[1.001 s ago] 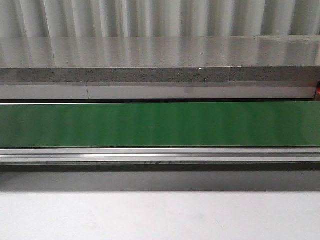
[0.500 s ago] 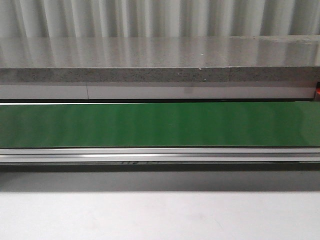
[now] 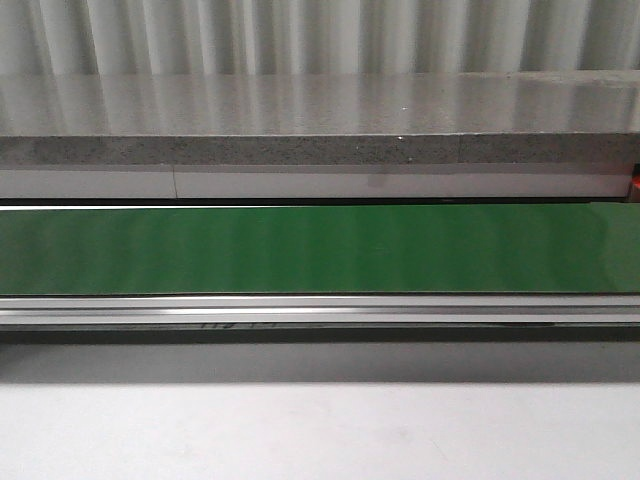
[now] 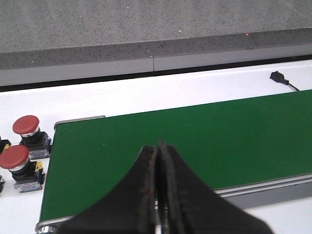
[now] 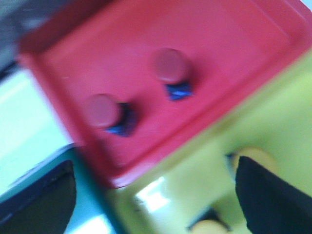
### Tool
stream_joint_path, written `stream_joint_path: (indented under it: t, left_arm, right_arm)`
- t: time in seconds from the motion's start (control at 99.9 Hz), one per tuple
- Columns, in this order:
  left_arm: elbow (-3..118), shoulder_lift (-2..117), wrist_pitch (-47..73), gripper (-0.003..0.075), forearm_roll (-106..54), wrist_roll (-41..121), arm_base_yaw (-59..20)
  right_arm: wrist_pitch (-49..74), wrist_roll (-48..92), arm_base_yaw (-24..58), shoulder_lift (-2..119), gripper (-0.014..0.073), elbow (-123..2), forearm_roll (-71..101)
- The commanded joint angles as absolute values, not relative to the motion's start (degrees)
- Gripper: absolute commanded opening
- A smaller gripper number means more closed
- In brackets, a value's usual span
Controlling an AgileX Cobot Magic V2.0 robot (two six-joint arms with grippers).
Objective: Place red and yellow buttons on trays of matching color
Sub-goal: 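Open the right gripper and return it above the belt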
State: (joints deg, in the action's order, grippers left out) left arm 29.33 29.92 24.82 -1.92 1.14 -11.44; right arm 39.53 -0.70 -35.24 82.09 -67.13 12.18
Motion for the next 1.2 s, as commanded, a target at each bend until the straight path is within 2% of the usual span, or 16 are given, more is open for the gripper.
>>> stream_joint_path:
  t: [0.0,0.25,0.46,0.58,0.64,0.821,0.921,1.191]
  left_arm:
    - [30.86,30.02,20.26,-0.0020,-2.37,1.05,-11.89]
    - [30.86,30.02,20.26,-0.0020,-2.37,1.05,-11.89]
    - [30.86,30.02,20.26,-0.0020,-2.37,1.05,-11.89]
    - [30.86,30.02,20.26,-0.0020,-2.37,1.05,-11.89]
    - [30.86,30.02,20.26,-0.0020,-2.37,1.05,-11.89]
    - [30.86,30.02,20.26,-0.0020,-2.37,1.05,-11.89]
    - [30.86,30.02,20.26,-0.0020,-2.37,1.05,-11.89]
    - [30.86,30.02,20.15,-0.0020,-2.37,1.05,-11.89]
  right_arm:
    - [38.34,2.05,-29.95,75.81,0.0654,-68.77,12.52]
    - [44.42,7.00,-13.84,67.94,0.0654,-68.60,12.52]
    - [46.22,8.39,-6.51,62.35,0.0631,-65.63,12.52]
    - [46.22,8.39,-6.01,58.69,0.0512,-61.06,12.52]
    - [46.11,8.65,-6.01,56.89,0.0421,-58.30,12.47]
    - [45.47,8.91,-6.01,50.72,0.0068,-51.72,12.47]
    - [45.47,8.91,-6.01,48.23,-0.0068,-49.67,12.47]
    - [46.23,8.91,-6.01,46.68,-0.0067,-48.42,12.47]
